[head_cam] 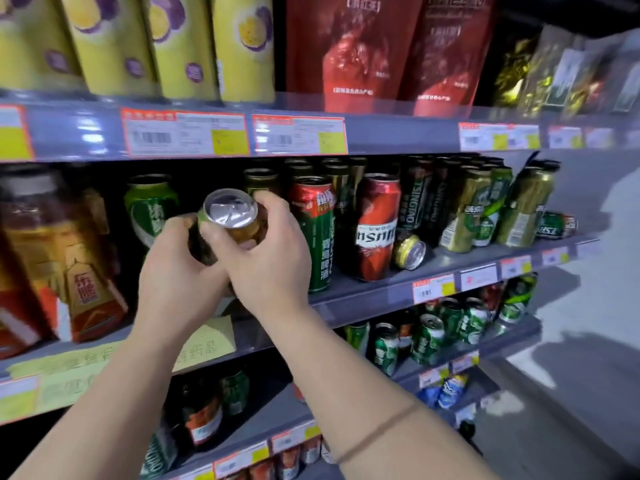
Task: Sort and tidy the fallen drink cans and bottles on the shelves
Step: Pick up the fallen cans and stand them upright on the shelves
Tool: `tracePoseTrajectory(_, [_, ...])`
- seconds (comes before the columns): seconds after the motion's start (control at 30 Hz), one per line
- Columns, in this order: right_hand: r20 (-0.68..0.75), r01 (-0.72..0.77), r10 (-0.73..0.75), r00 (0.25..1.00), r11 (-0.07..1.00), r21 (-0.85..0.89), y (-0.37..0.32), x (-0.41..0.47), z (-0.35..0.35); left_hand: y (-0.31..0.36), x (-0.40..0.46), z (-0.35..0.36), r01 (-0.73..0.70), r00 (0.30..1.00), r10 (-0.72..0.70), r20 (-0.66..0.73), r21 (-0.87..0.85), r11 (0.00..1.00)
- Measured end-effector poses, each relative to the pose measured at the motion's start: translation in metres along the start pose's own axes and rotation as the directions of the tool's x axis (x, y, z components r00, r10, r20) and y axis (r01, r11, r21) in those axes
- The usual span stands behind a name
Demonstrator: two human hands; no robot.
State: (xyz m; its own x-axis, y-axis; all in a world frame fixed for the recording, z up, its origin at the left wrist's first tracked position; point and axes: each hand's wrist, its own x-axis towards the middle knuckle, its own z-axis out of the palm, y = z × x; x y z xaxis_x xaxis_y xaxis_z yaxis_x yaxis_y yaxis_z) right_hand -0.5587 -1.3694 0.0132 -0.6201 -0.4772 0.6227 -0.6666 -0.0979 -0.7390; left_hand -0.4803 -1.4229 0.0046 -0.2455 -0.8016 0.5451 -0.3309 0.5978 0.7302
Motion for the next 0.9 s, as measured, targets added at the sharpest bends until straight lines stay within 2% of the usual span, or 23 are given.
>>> tracePoseTrajectory(0.13, [0.061, -0.015, 0.011, 0.998, 0.997, 0.069, 0.003, 0.003, -0.008, -0.001, 0.009, -0.004, 0.053, 0.998, -0.056, -0.040, -0.077, 0.996])
tracePoseTrajectory(0.23, [0.113, -0.039, 0.018, 0.993, 0.982, 0.183, 0.012, -0.009, -0.016, 0.000, 0.015, -0.002, 0.150, 0.988, -0.154, -0.016, -0.137, 0.979])
tracePoseTrajectory(0.3, [0.129, -0.057, 0.025, 0.991, 0.966, 0.252, 0.020, -0.019, -0.023, 0.001, 0.020, 0.000, 0.154, 0.988, -0.153, 0.019, -0.152, 0.976])
tracePoseTrajectory(0.4, [0.048, -0.034, 0.022, 0.999, 0.965, 0.260, 0.036, -0.032, -0.038, -0.002, 0.021, 0.001, 0.136, 0.989, -0.130, 0.075, -0.084, 0.987])
tracePoseTrajectory(0.53, [-0.145, -0.020, 0.033, 0.989, 0.996, 0.088, 0.071, -0.030, -0.074, -0.013, 0.017, 0.004, 0.092, 0.989, -0.091, 0.117, -0.006, 0.996])
tracePoseTrajectory(0.7, [-0.290, -0.196, 0.123, 0.949, 0.952, -0.236, 0.131, -0.005, -0.133, -0.020, 0.013, 0.022, 0.114, 0.993, -0.115, 0.009, 0.029, 0.993])
tracePoseTrajectory(0.77, [-0.272, -0.277, 0.178, 0.946, 0.879, -0.389, 0.148, 0.011, -0.153, -0.022, 0.007, 0.032, 0.120, 0.990, -0.120, -0.073, 0.004, 0.993])
tracePoseTrajectory(0.8, [-0.233, -0.298, 0.211, 0.950, 0.837, -0.458, 0.156, 0.021, -0.161, -0.022, 0.003, 0.036, 0.079, 0.987, -0.080, -0.143, -0.008, 0.997])
tracePoseTrajectory(0.9, [-0.037, -0.272, 0.317, 0.948, 0.740, -0.616, 0.175, 0.051, -0.179, -0.009, -0.019, 0.052, -0.060, 0.916, 0.054, -0.398, -0.002, 0.998])
